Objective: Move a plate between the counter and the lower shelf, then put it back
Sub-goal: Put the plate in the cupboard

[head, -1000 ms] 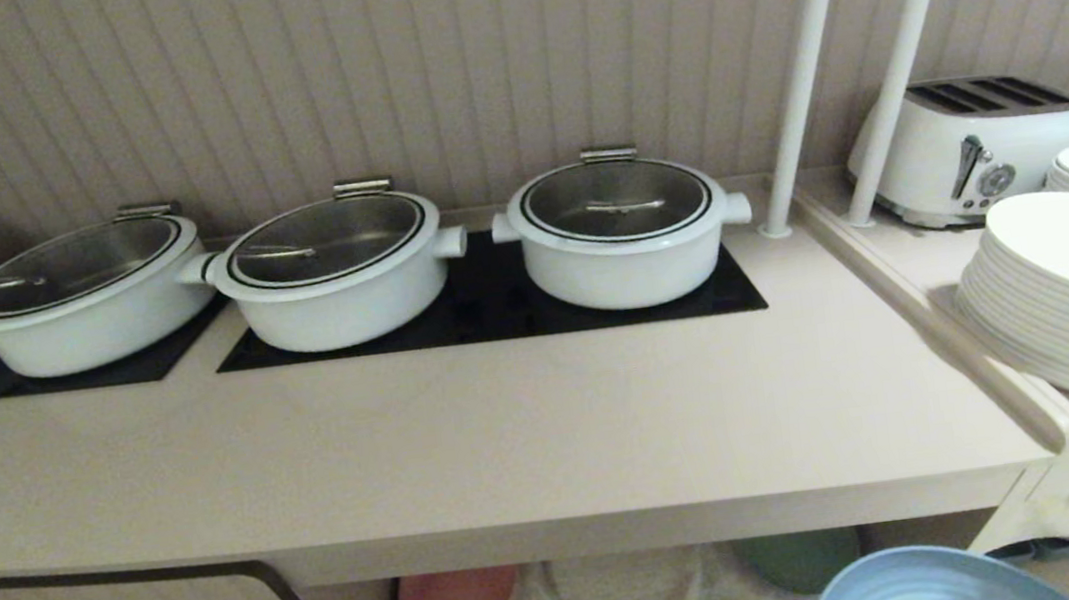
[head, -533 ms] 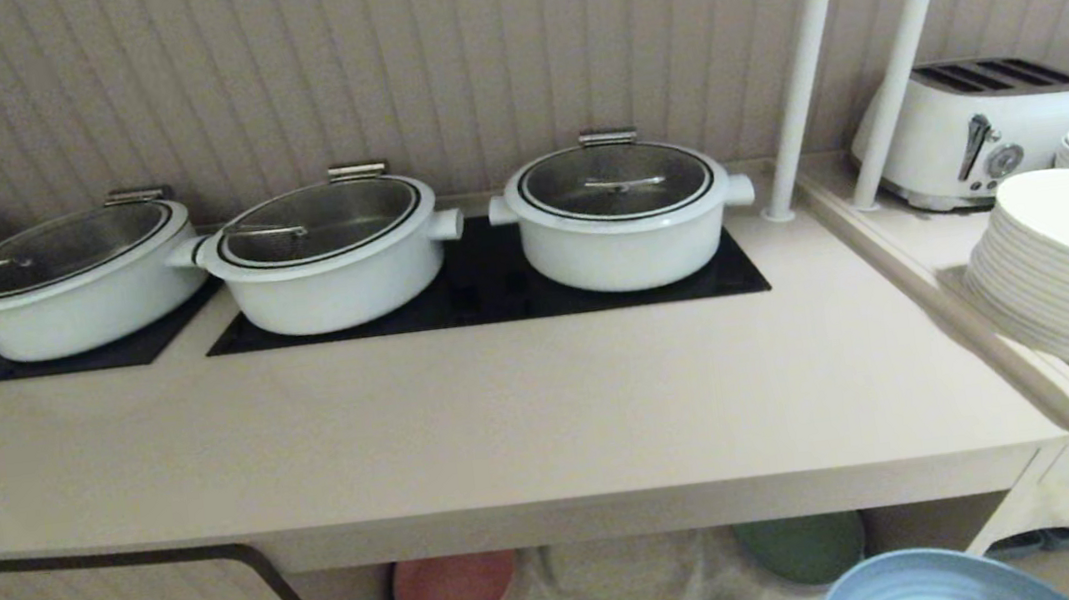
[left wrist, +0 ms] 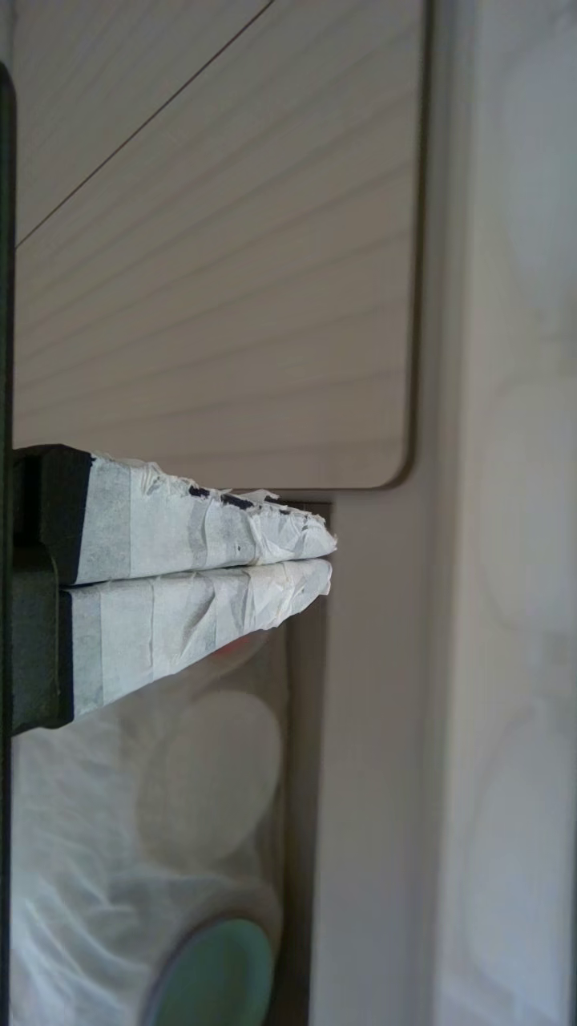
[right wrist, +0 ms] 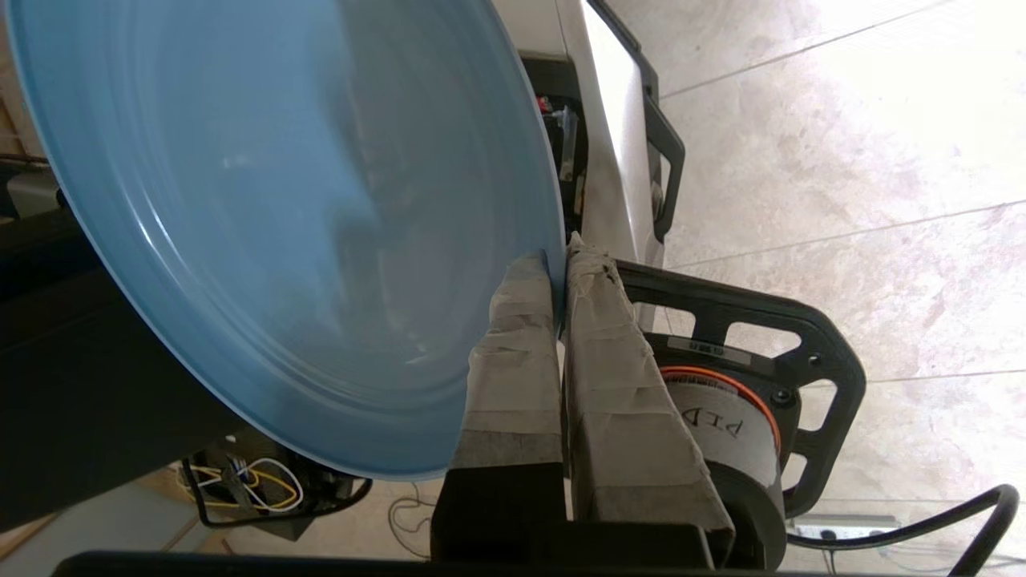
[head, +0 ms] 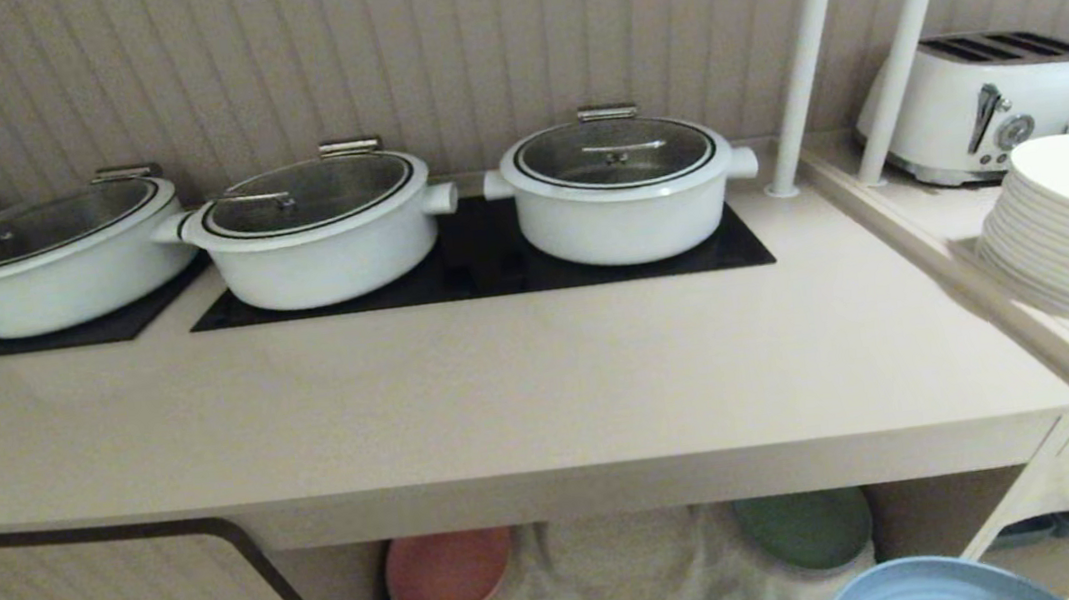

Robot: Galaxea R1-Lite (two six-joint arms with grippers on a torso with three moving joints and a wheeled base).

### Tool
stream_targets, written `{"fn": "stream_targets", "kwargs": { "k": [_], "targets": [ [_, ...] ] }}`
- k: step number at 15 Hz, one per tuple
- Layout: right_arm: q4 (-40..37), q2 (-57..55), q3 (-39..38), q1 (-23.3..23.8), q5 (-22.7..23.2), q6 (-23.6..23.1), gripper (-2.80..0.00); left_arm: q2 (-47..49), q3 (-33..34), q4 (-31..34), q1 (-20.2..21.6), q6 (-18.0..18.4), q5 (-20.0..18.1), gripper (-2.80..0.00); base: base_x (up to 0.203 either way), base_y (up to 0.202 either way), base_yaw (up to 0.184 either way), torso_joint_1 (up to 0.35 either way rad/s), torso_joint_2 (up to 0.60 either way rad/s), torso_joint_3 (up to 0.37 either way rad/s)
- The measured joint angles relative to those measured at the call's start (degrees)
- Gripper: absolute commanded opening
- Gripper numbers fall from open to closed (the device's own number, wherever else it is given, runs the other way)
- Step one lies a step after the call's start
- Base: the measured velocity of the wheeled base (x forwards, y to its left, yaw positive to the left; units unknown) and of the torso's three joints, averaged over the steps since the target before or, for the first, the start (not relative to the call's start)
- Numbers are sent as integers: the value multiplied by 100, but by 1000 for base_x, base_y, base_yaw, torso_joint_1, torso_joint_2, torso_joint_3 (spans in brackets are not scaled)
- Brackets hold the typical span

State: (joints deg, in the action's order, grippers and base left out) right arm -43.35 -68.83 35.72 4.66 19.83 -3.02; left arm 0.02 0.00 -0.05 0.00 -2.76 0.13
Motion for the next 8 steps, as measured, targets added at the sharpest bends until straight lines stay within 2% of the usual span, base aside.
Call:
{"fn": "stream_targets", "kwargs": {
  "k": [8],
  "targets": [
    [6, 44, -70, 0, 1, -2, -280, 0, 0, -2, 0, -2, 2, -280, 0, 0, 0, -239, 526, 283]
  ]
}}
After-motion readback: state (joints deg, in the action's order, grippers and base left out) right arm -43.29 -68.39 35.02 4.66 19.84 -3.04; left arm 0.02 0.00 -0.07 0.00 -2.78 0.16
